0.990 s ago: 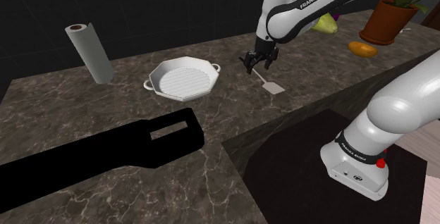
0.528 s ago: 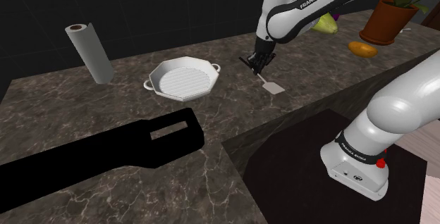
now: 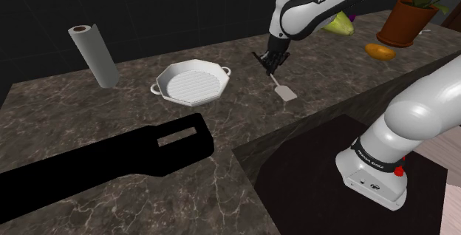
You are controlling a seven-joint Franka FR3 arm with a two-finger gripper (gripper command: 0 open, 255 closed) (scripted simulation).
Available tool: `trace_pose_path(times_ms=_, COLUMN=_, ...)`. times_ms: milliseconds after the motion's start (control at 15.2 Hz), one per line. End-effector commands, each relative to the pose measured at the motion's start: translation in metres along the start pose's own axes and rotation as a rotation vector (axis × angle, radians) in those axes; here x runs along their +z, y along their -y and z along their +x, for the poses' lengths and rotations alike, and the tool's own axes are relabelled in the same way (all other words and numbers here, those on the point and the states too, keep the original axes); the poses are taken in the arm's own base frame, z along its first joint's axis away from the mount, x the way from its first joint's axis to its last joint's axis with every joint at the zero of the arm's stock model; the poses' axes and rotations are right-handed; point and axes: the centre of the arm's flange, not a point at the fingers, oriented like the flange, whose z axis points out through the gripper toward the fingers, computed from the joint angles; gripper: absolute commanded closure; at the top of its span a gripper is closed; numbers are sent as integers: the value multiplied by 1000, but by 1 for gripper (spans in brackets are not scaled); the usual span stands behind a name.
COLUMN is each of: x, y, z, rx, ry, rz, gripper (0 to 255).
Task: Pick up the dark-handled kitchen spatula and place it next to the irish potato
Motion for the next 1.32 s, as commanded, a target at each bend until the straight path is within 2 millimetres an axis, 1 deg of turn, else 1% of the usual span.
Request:
trace_pose_path(times_ms=0, x=-10, y=-1, z=1, rx=0, ry=0, rz=0, gripper=255)
trace_pose_path(times_ms=1254, x=-110, y=-1, z=8, rx=0, ry=0, rz=0, gripper=255)
